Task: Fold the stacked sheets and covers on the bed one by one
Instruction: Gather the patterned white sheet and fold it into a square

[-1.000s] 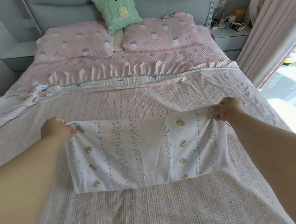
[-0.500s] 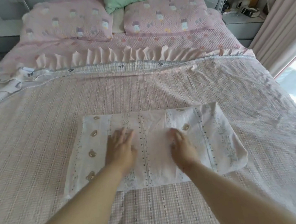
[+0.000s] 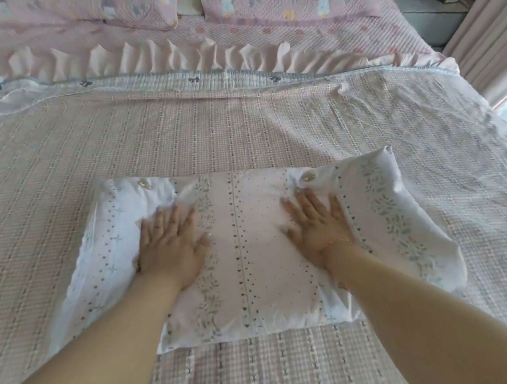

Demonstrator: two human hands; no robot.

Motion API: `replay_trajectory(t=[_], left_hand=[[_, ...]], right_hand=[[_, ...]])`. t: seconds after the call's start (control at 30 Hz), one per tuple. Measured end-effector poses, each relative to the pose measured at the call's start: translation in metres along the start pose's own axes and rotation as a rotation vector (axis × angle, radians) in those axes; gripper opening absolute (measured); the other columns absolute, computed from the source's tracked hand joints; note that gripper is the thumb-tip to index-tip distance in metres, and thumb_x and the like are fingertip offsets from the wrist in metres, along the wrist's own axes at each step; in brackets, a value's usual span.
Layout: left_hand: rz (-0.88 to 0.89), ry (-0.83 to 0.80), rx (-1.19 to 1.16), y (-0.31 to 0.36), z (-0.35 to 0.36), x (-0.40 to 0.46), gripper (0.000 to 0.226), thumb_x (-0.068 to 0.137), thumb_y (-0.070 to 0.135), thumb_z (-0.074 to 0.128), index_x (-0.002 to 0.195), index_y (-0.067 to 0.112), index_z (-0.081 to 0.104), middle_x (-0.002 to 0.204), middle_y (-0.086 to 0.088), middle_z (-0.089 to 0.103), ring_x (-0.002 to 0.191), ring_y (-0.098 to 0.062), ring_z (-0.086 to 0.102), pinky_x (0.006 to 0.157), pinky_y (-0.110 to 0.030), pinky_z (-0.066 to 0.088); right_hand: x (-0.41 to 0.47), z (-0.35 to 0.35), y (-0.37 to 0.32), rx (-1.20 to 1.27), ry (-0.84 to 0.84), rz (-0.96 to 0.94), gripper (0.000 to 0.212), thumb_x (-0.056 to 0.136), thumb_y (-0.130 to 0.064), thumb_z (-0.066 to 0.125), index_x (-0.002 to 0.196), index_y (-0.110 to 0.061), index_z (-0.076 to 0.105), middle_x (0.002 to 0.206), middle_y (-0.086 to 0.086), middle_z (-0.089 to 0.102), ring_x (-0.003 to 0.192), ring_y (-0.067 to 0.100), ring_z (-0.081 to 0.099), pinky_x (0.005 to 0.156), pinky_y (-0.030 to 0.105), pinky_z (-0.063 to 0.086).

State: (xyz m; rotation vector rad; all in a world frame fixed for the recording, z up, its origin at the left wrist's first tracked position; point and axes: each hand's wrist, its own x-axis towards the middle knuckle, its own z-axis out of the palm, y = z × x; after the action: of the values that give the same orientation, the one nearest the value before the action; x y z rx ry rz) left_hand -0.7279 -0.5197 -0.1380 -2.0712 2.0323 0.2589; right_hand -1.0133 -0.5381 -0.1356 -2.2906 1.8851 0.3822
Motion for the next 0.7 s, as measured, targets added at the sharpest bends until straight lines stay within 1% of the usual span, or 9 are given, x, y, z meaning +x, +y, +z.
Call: replay_trajectory(t=[0.07,0.13,0.17,0.23,0.3,0.33,0.43,0.57,0.7], left_hand=[[-0.098,-0.002,-0.02,-0.005,-0.004,0.008,0.072,0.091,0.064,-0.005,0.151,0.028,-0.02,0.16,-0.002,-0.021,0.147,-0.025,-0.021,0.118,-0.049,-0.013],[-0.159,0.049,-0.051,0.006,-0.012,0.016,0.073,0.092,0.063,-0.002,0.151,0.025,-0.02,0.16,-0.006,-0.02,0.147,-0.027,-0.022,0.118,-0.052,-0.012],[-0.117,0.099,-0.068,0.019,-0.016,0.017,0.072,0.093,0.062,0.0,0.151,0.024,-0.021,0.16,-0.008,-0.02,0.146,-0.028,-0.023,0.118,-0.053,-0.011],[0.119,0.187,-0.081,0.054,-0.018,0.019,0.069,0.094,0.061,0.003,0.15,0.026,-0.02,0.159,-0.005,-0.022,0.145,-0.025,-0.025,0.119,-0.05,-0.011],[0.311,0.152,-0.069,0.082,-0.013,0.022,0.067,0.094,0.062,0.002,0.15,0.032,-0.019,0.158,-0.002,-0.026,0.144,-0.021,-0.028,0.118,-0.048,-0.016],[0.331,0.115,-0.054,0.088,-0.011,0.027,0.066,0.093,0.063,-0.001,0.149,0.035,-0.021,0.158,-0.001,-0.028,0.144,-0.02,-0.029,0.117,-0.048,-0.017],[0.274,0.048,-0.007,0.079,-0.003,0.046,0.067,0.09,0.065,-0.009,0.147,0.035,-0.025,0.157,0.0,-0.029,0.144,-0.02,-0.03,0.117,-0.049,-0.016],[0.211,-0.026,0.033,0.072,-0.011,0.065,0.069,0.088,0.068,-0.011,0.146,0.034,-0.026,0.158,0.0,-0.026,0.145,-0.02,-0.026,0.117,-0.048,-0.016],[0.15,-0.114,0.057,0.078,-0.028,0.087,0.075,0.088,0.071,-0.006,0.149,0.03,-0.02,0.16,-0.002,-0.02,0.147,-0.024,-0.02,0.118,-0.051,-0.013]], right_hand=[[0.008,-0.004,0.017,0.051,-0.019,0.141,0.065,0.089,-0.062,-0.003,0.147,-0.037,-0.019,0.155,-0.006,-0.027,0.142,0.013,-0.025,0.113,0.049,-0.02],[0.01,-0.011,0.017,0.114,-0.004,0.247,0.064,0.092,-0.061,0.002,0.147,-0.035,-0.02,0.155,-0.003,-0.027,0.143,0.018,-0.026,0.111,0.052,-0.021],[0.008,-0.013,0.007,0.126,0.019,0.24,0.064,0.093,-0.06,0.004,0.146,-0.036,-0.022,0.154,-0.003,-0.028,0.142,0.02,-0.027,0.111,0.053,-0.021],[0.002,-0.009,-0.024,0.122,0.07,0.131,0.064,0.092,-0.062,0.004,0.144,-0.037,-0.025,0.153,-0.004,-0.03,0.141,0.019,-0.028,0.112,0.056,-0.019],[0.0,-0.001,-0.039,0.13,0.06,0.061,0.063,0.091,-0.064,0.0,0.144,-0.039,-0.025,0.154,-0.005,-0.029,0.141,0.016,-0.028,0.113,0.054,-0.017],[0.003,0.003,-0.033,0.129,0.059,0.067,0.063,0.091,-0.064,-0.001,0.144,-0.04,-0.024,0.154,-0.006,-0.028,0.141,0.014,-0.028,0.113,0.053,-0.018],[0.015,0.005,0.012,0.038,0.083,0.146,0.063,0.09,-0.064,-0.003,0.145,-0.039,-0.023,0.155,-0.007,-0.027,0.142,0.013,-0.026,0.113,0.052,-0.018],[0.011,0.011,0.066,0.116,0.054,0.325,0.068,0.088,-0.067,-0.002,0.148,-0.037,-0.017,0.158,-0.006,-0.017,0.144,0.012,-0.021,0.113,0.043,-0.022],[0.002,0.014,0.058,0.221,0.006,0.51,0.074,0.087,-0.068,-0.006,0.148,-0.03,-0.02,0.159,-0.003,-0.017,0.145,0.014,-0.02,0.115,0.045,-0.019]])
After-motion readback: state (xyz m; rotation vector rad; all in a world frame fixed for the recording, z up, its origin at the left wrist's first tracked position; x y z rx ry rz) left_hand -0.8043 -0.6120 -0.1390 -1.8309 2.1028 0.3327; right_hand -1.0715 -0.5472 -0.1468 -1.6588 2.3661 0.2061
